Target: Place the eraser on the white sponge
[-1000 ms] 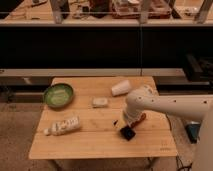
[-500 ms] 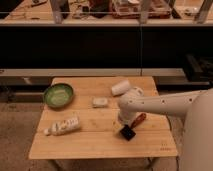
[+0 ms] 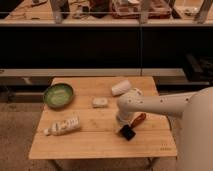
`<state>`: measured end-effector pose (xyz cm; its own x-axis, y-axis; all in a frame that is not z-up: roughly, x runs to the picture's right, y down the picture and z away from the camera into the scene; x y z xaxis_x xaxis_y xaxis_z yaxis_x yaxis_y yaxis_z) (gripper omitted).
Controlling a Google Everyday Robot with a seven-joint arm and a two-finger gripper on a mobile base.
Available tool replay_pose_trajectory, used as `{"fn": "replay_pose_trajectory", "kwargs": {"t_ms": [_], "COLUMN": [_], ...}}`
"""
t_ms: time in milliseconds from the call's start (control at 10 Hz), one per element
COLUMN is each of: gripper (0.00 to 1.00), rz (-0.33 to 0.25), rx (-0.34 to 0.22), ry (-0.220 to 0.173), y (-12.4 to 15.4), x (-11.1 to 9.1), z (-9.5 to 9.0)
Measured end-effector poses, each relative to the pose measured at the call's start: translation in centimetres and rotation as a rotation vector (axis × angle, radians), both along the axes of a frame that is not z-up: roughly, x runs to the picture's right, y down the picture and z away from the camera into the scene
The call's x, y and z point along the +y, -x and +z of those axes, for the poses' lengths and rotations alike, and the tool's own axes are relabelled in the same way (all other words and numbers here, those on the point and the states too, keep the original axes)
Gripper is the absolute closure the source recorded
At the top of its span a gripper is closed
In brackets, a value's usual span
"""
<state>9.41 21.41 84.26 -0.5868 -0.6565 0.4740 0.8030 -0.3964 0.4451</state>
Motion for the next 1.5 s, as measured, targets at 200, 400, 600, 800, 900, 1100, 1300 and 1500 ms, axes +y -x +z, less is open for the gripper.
{"fn": "replay_pose_trajectory", "kwargs": {"t_ms": [200, 400, 600, 800, 900, 1100, 1300, 1500], "gripper": [0.81, 0.98, 1.00, 1.00, 1.00, 1.00, 1.00, 1.00], "rz": [0.014, 0.025, 0.046, 0.036, 0.021, -0.008, -0.005, -0.010], "rx": [0.004, 0.003, -0.035, -0.086, -0.108, -0.150, -0.188, -0.203], "ry": [-0.002, 0.000, -0.043, -0.103, -0.125, -0.152, -0.152, -0.145], "y": [-0.5, -0.8, 0.5, 2.8, 4.0, 6.7, 8.9, 10.0], "x": [-0.2, -0.7, -4.3, -9.9, -12.4, -16.4, -19.1, -20.4], "z": [0.2, -0.1, -1.5, -3.2, -3.7, -3.2, -1.5, 0.3]}}
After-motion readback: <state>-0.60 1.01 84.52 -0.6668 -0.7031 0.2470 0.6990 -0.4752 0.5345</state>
